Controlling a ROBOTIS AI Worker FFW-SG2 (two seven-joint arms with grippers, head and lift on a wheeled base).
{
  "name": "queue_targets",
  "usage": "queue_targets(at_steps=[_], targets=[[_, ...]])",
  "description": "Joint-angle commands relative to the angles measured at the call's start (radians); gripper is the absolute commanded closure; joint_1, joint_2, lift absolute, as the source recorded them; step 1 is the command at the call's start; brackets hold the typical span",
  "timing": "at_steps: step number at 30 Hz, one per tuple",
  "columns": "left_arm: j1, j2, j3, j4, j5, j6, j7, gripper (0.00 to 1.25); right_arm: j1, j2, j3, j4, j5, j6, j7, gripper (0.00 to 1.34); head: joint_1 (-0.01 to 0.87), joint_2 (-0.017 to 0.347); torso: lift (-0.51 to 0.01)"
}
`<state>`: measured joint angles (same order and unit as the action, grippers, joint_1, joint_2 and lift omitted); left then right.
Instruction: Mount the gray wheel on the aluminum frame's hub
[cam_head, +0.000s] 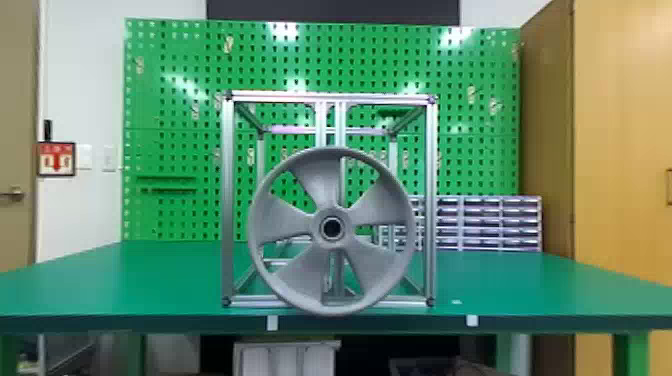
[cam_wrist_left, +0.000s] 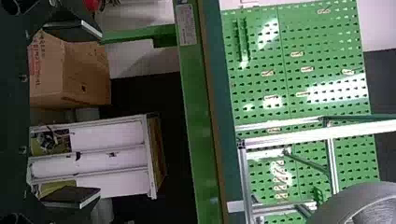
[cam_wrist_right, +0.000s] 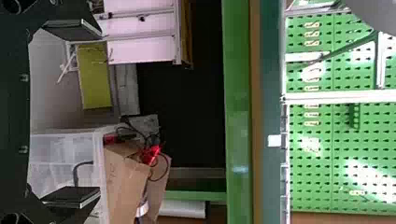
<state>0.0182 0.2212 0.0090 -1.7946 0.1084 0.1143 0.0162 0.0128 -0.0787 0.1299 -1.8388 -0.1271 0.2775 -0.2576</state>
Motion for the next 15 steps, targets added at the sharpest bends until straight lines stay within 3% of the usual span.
queue_targets(at_steps=[1,15], targets=[[0.006,0.0,0.006,0.014,0.004,-0.016,-0.009,0.12,0.019,0.005,-0.006,0.01,0.006,-0.015,0.0,0.13,-0.005,0.006,-0.499],[0.023,-0.008,0.012,0.06,0.01,-0.067,-0.01,0.12,0.032,0.008,-0.001,0.035,0.02,-0.064,0.003,0.11,-0.005,0.006,-0.499]])
